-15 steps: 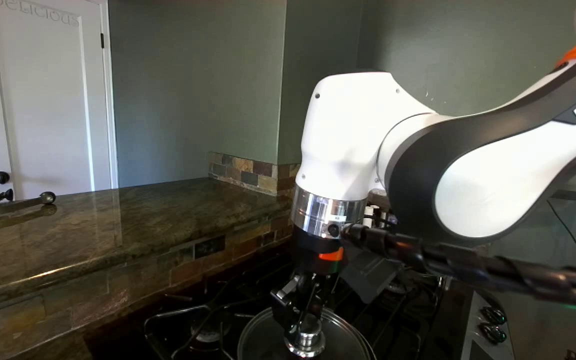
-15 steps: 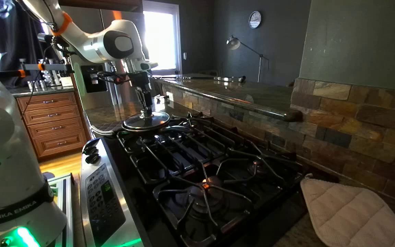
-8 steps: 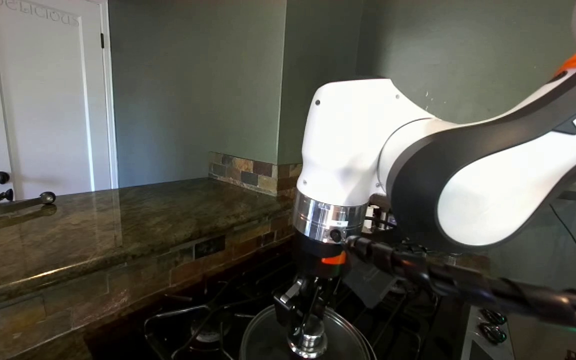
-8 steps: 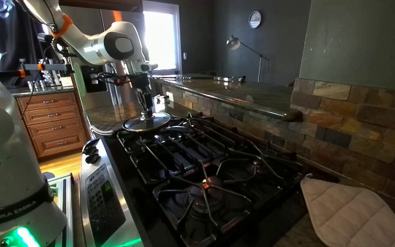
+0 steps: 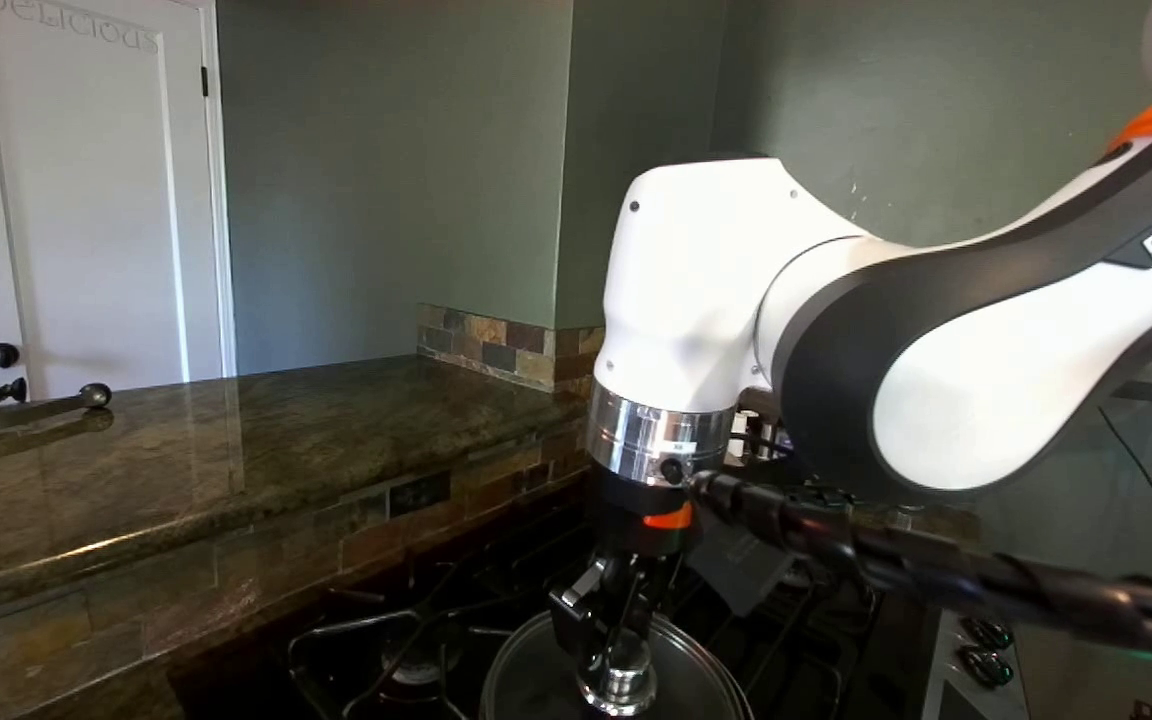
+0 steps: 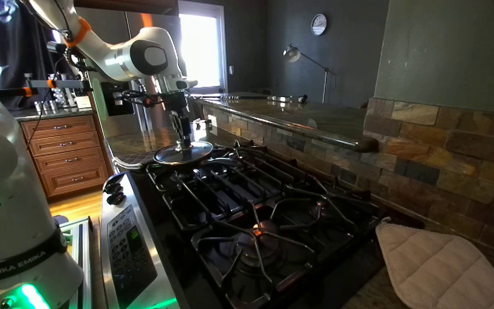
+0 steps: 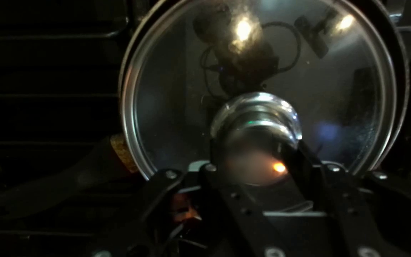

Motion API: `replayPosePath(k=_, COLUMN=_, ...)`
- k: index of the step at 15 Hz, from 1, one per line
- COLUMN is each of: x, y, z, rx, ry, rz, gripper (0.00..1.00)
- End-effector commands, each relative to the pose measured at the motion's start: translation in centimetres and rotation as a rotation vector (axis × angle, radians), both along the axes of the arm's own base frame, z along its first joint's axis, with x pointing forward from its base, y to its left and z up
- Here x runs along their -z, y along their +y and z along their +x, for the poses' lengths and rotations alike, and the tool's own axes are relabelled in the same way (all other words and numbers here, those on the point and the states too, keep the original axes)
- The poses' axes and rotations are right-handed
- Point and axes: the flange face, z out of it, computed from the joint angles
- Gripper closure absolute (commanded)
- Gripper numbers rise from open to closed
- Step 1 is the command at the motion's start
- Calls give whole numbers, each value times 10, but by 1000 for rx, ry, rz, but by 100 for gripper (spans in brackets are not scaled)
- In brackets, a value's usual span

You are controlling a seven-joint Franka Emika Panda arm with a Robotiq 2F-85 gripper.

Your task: Remove the lid from the pan and move the pan to the left then put the lid back on the pan.

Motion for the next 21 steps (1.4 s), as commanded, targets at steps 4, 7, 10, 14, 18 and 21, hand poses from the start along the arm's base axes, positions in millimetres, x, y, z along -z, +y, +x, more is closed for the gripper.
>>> replayPosePath(k=4, x=-14, y=-1, z=4, rx=26, ry=16, rz=16, gripper=77)
replayPosePath(k=7, x=-14, y=0, z=3, rx=29, ry=39, rz=6, gripper=77)
replayPosePath(k=10, x=-13, y=0, z=2, rx=31, ry=64, rz=-20, gripper=77)
replayPosePath(k=14, x=-11, y=2, z=3, rx=30, ry=51, rz=-10, gripper=77)
replayPosePath(k=18, x=-14, y=5, z=3, rx=24, ry=38, rz=11, gripper=77)
replayPosePath(k=21, x=-15, y=8, z=5, rx=18, ry=32, rz=8, gripper=77)
